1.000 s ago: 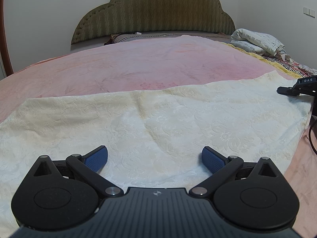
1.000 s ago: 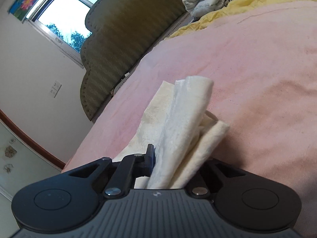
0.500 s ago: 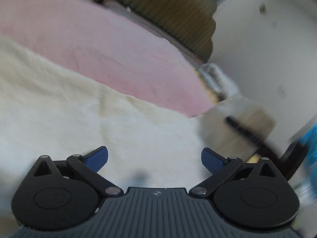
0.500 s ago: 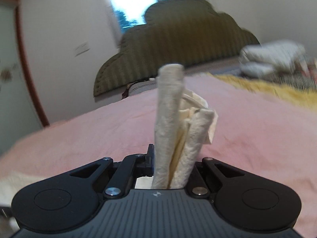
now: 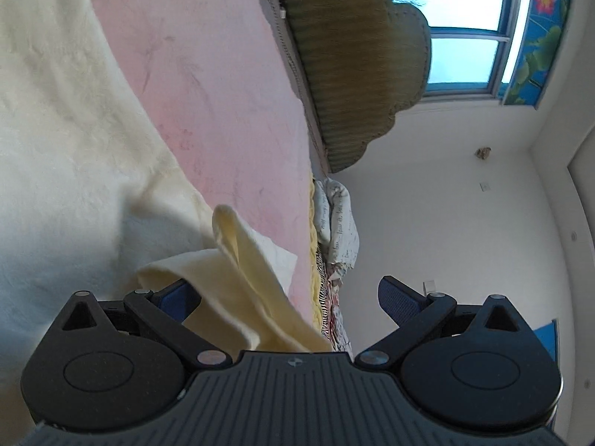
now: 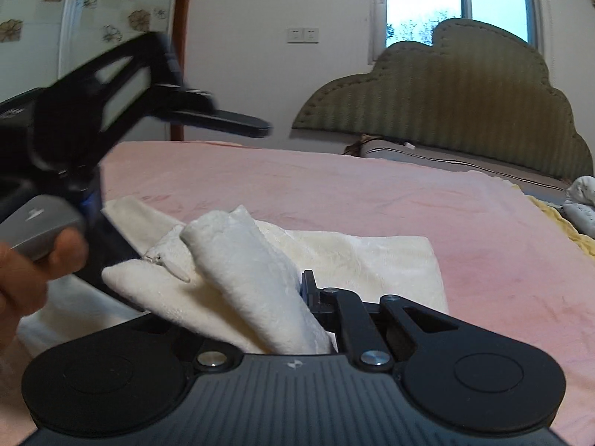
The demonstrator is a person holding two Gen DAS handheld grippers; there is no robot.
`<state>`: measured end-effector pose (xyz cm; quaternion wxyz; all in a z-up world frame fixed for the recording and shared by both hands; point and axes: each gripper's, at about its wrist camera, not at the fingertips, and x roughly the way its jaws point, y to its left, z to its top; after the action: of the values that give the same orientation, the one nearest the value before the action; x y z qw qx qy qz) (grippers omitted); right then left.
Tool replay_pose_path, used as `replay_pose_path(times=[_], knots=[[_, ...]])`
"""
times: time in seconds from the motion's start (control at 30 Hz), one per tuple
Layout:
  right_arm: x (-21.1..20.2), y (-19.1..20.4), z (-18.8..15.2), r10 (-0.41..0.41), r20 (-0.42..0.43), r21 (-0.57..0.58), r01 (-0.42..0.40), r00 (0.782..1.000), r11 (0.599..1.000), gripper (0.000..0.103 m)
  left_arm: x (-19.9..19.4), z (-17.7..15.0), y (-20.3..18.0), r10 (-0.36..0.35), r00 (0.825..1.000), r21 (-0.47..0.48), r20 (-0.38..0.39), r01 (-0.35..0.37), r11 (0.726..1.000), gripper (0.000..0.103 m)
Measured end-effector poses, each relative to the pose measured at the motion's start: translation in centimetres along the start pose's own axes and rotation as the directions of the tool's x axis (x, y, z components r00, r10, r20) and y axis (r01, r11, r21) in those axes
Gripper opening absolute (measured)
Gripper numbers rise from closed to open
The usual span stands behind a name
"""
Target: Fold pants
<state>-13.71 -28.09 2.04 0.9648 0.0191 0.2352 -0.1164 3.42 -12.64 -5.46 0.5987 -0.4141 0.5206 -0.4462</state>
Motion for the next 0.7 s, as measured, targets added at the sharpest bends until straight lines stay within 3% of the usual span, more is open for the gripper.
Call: replay_pose_path(times=[0.13,0.27,0.33,0.43,0.53,0.63,0.7], knots=[[-0.3,0.7,0.4,-0.012,0.018,-0.014,0.012,1.0,1.0,0.007,-0.1,0.1,0.9,0.036,0.997,-0.04,-0.072,-0.039,0.998,0.103],[-0.4,-2.3,1.3,-0.021,0.047,0.16,0.013,0.999,0.987,0.007,-1.8,-1.1,1.2,0.032,0.998,-0.019,-0.057,-0.033,0.999,0.103],[0.0,-2.9,1.5,-0.022,0.039,0.178,0.015,0.999,0.984,0.008,-1.9,-1.1,0.9,0.011,0.998,-0.019,-0.06,-0.012,1.0,0.103],[0.2,-1.9,1.5,0.008,0.026,0.142,-0.012,1.0,0.99,0.008,-1.3,-0.6,0.7,0.022,0.999,-0.022,-0.038,-0.023,0.999,0.103],[0.2,0.3,1.2,-0.001,0.014,0.022,0.001,1.0,1.0,0.008,-0.1,-0.2,0.3,0.042,0.998,-0.036,-0.044,-0.044,0.998,0.103],[0.5,2.0,0.9,-0.021,0.004,-0.075,0.021,1.0,0.997,0.008,-0.3,0.1,0.8,0.072,0.997,-0.043,-0.036,-0.074,0.996,0.085],[0.5,2.6,0.6,-0.039,-0.001,-0.111,0.039,0.999,0.993,0.008,-0.8,0.6,0.8,0.122,0.992,-0.009,-0.019,-0.123,0.992,0.055]])
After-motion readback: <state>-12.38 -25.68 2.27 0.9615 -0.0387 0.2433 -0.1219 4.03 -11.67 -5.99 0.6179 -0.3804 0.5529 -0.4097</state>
